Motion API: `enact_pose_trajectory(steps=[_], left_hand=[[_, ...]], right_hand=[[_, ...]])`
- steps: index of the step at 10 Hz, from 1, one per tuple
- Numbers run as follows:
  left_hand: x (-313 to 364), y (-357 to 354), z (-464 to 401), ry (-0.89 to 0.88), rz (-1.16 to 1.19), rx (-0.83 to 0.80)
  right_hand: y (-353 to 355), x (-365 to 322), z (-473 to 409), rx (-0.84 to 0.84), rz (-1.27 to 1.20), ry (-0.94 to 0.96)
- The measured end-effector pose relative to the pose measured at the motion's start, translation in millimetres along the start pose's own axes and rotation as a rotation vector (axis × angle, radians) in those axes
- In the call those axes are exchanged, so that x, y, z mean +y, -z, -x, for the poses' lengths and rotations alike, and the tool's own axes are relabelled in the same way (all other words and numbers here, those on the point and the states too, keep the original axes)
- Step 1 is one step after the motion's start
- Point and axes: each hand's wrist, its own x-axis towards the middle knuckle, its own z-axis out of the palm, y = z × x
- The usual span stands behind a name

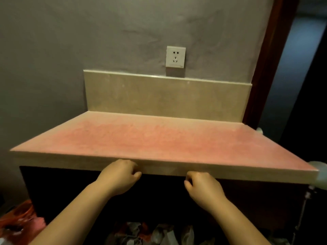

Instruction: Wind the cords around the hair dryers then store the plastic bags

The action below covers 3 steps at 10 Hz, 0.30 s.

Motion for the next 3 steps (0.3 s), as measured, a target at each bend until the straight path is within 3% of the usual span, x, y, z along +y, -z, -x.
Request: enact_pose_trajectory(steps=[2, 3], left_hand=[[16, 72, 31, -0.089, 0.197, 0.066], [-5, 100, 71, -0.134, 0.351, 0.202]], right_hand=[[71, 10, 18, -0.046, -0.059, 0.084], [121, 32, 44, -0.002, -0.110, 0.088]])
